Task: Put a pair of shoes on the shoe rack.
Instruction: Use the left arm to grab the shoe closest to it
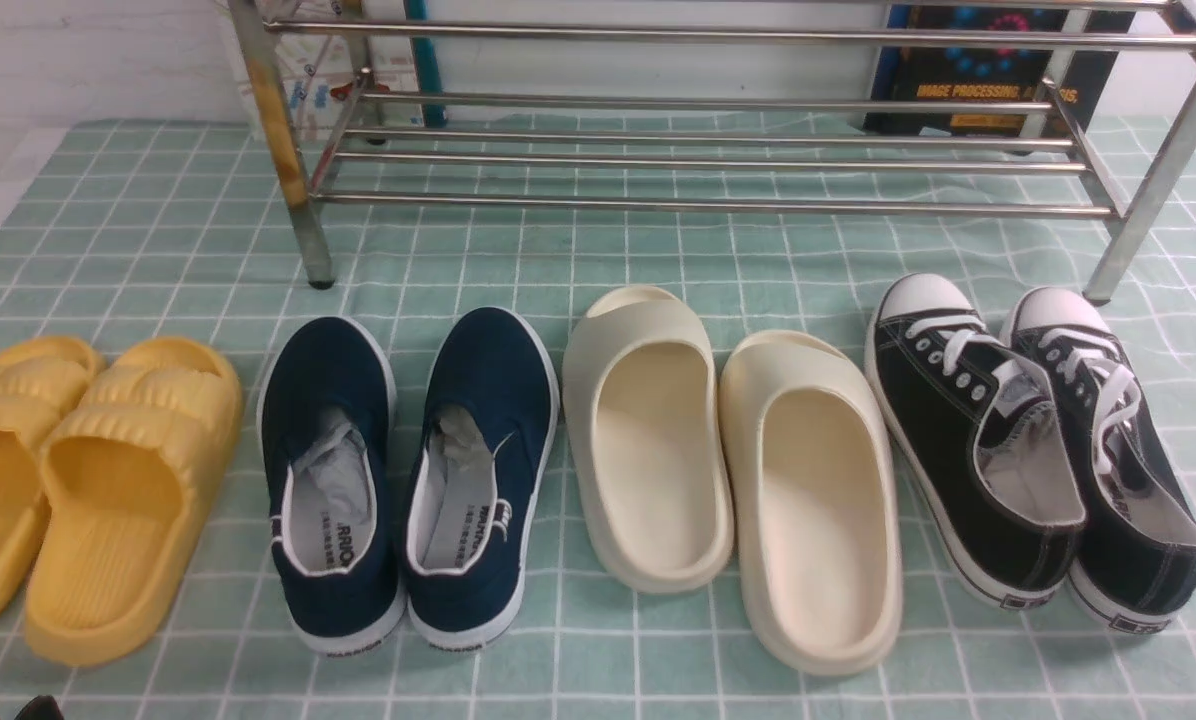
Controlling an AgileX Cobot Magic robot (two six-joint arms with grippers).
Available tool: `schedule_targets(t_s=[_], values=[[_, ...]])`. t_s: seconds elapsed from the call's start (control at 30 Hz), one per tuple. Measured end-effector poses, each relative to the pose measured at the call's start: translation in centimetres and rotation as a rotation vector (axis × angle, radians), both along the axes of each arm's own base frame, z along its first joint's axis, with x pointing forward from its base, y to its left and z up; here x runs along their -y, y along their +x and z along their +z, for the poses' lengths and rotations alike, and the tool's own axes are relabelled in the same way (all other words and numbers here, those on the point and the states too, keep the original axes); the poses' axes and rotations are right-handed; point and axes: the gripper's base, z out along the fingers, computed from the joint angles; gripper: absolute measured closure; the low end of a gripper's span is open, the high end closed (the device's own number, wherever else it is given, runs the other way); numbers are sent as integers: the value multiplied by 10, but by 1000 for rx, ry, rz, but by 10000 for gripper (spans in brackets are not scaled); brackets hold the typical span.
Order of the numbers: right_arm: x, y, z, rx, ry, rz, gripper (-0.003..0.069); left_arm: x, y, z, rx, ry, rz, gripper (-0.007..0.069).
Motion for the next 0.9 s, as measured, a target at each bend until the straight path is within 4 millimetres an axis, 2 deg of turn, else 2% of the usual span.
schedule_targets(t_s=[0.03, 0.53, 0.67, 0.7, 0.73, 0.77, 0.8, 0.83, 0.87, 0.9], values=[[0, 0, 0, 0, 0, 0, 420, 0, 1, 4, 48, 2, -2, 385], [0, 0, 0, 0, 0, 0, 420, 0, 1, 5, 54, -21, -1, 385], [0, 0, 0, 0, 0, 0, 420, 3, 1, 6, 66, -315, 16, 385], [0, 0, 0, 0, 0, 0, 420, 5, 1, 7, 79, -521, 26, 385], [0, 0, 0, 0, 0, 0, 420, 5, 1, 8, 83, -564, 30, 385], [0, 0, 0, 0, 0, 0, 420, 6, 1, 10, 98, -812, 42, 385], [0, 0, 0, 0, 0, 0, 420, 7, 1, 12, 107, -973, 52, 385], [0, 0, 0, 0, 0, 0, 420, 7, 1, 12, 109, -1009, 54, 385], [0, 0, 0, 0, 0, 0, 420, 8, 1, 13, 110, -1147, 62, 385], [0, 0, 0, 0, 0, 0, 420, 8, 1, 13, 108, -1207, 64, 385]])
